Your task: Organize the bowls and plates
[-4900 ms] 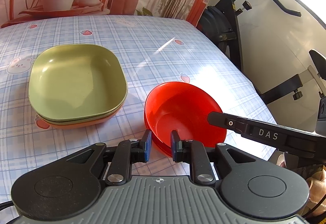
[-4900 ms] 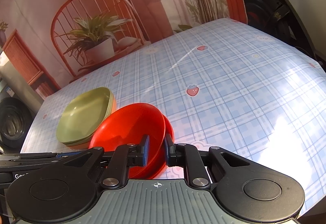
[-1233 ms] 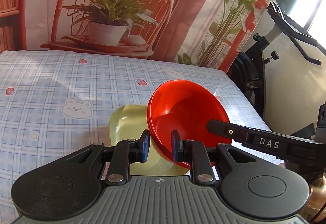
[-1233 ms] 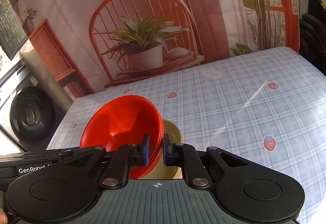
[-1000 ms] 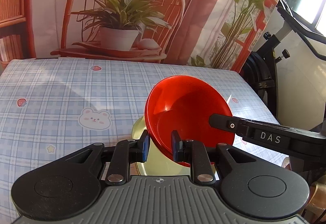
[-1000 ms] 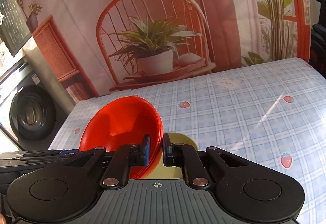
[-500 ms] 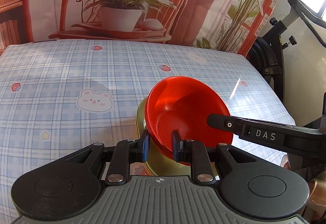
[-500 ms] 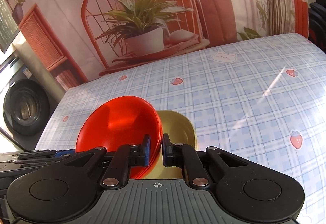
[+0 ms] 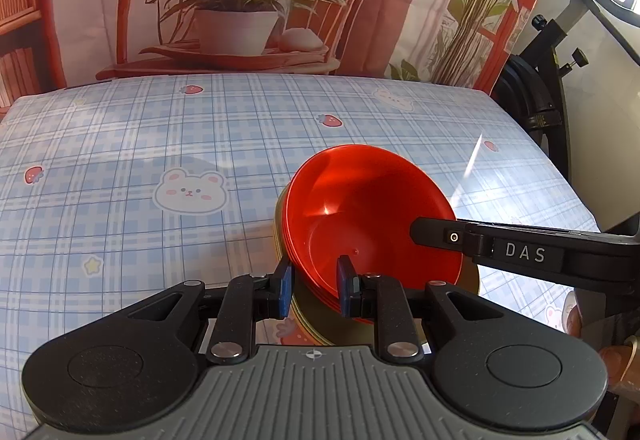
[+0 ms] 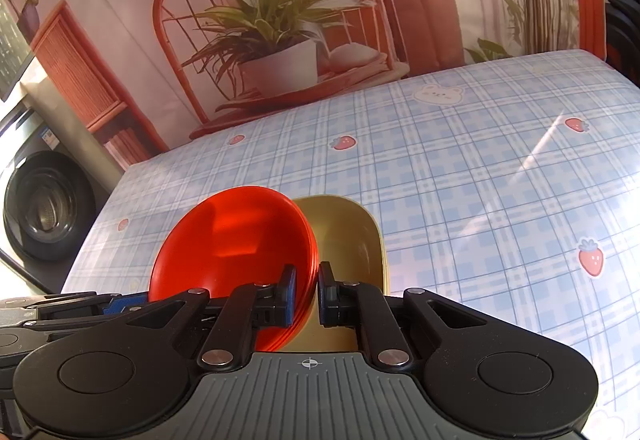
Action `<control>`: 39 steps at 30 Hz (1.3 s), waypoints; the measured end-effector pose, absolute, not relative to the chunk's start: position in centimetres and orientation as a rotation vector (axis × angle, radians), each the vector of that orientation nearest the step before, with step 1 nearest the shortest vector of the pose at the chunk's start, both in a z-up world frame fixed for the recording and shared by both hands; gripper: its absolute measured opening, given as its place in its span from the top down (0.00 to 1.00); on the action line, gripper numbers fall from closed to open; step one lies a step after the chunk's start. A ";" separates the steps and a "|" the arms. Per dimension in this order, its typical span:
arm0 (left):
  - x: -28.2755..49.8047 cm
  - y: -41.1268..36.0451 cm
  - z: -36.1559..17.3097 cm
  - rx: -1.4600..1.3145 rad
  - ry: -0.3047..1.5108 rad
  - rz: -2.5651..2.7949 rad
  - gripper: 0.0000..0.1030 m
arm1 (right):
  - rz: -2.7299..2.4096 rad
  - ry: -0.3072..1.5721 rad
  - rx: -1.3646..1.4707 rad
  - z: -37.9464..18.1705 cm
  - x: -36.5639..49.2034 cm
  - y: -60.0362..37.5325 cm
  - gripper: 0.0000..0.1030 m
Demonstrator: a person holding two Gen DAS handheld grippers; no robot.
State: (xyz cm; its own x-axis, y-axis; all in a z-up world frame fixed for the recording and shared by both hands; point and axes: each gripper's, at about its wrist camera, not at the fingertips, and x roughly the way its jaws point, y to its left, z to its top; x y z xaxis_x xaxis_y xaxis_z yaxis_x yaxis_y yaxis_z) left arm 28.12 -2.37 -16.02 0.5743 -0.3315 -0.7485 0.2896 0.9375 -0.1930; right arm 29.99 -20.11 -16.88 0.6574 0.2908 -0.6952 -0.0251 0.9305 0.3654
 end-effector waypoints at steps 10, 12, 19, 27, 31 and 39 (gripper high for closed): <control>28.2 -2.3 -16.1 -0.052 0.890 -0.358 0.78 | 0.183 0.842 0.353 -16.9 30.1 -20.2 0.90; 28.3 -2.4 -16.1 -0.045 0.891 -0.346 0.77 | 0.184 0.841 0.351 -16.8 30.1 -20.2 0.90; 28.1 -2.5 -15.5 -0.022 0.866 -0.304 0.68 | 0.161 0.813 0.356 -15.5 29.9 -20.7 0.75; 27.2 -2.5 -13.6 -0.012 0.813 -0.283 0.61 | 0.112 0.752 0.271 -13.2 28.8 -21.0 0.69; 26.3 -2.6 -12.2 0.007 0.771 -0.265 0.52 | 0.112 0.707 0.235 -11.6 28.0 -20.7 0.61; 24.0 -2.1 -8.9 0.046 0.666 -0.213 0.36 | 0.101 0.639 0.213 -8.7 26.5 -21.0 0.46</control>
State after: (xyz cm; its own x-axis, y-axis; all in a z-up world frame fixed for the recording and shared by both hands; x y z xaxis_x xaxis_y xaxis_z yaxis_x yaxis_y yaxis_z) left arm 24.01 -2.10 -8.88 0.7654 -0.1816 -0.6174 0.2112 0.9771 -0.0255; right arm 26.54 -20.96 -8.72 0.7985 0.1589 -0.5807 -0.0281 0.9733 0.2277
